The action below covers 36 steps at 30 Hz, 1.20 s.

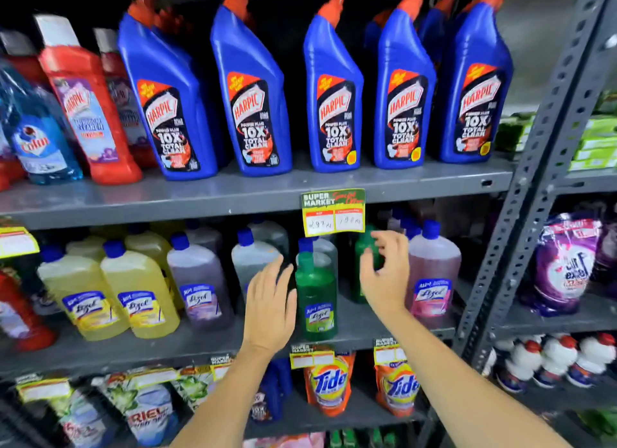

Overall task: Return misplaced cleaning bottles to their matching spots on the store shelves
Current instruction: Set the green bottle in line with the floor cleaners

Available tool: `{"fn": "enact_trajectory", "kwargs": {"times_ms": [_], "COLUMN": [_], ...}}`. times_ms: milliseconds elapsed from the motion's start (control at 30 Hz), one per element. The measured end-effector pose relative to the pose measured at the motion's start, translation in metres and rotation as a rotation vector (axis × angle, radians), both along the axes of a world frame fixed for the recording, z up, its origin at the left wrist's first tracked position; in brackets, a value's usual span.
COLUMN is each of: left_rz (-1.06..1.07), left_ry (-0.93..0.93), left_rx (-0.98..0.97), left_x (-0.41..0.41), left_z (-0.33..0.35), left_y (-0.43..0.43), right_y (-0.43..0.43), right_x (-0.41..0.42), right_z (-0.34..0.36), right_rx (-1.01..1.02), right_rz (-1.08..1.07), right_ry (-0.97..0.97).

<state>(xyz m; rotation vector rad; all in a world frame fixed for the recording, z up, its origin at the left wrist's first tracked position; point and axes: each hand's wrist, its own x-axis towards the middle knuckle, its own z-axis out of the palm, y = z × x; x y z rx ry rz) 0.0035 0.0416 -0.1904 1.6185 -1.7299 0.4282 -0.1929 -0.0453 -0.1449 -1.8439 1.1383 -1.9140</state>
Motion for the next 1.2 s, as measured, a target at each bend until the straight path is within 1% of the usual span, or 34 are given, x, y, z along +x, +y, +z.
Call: {"fn": "enact_trajectory", "kwargs": {"times_ms": [67, 167, 233, 367, 467, 567, 633, 700, 867, 1200], "left_rz": [0.012, 0.040, 0.021, -0.024, -0.048, -0.033, -0.030, -0.028, -0.032, -0.043], "left_ry": [-0.009, -0.081, -0.090, -0.049, -0.103, -0.129, -0.130, -0.140, -0.086, -0.089], "left_rx": [0.132, 0.335, 0.460, 0.633, 0.720, 0.706, 0.680, 0.699, 0.715, 0.698], "left_x": [0.002, 0.007, 0.010, 0.017, 0.019, 0.021, 0.022, 0.022, 0.021, 0.021], "left_z": [-0.026, -0.063, -0.085, -0.124, -0.139, -0.145, -0.147, -0.151, -0.150, -0.153], "left_y": [0.005, 0.009, 0.008, 0.004, 0.001, 0.001, 0.001, 0.001, 0.004, 0.006], "right_y": [0.009, 0.020, 0.025, 0.030, 0.027, 0.026, 0.025, 0.024, 0.023, -0.002], "right_x": [0.013, 0.034, 0.051, 0.081, 0.093, 0.097, 0.097, 0.096, 0.090, 0.031], "right_z": [-0.018, -0.040, -0.053, -0.068, -0.077, -0.083, -0.085, -0.085, -0.086, -0.080], "right_rx": [0.132, 0.323, 0.428, 0.583, 0.663, 0.682, 0.668, 0.670, 0.661, 0.684], "right_rz": [0.076, 0.159, 0.191, 0.147, 0.060, -0.001, -0.012, -0.013, -0.005, -0.105], "right_ry": [0.084, 0.214, 0.224, 0.226, 0.210, 0.207, 0.222, 0.225, 0.242, 0.157]}}
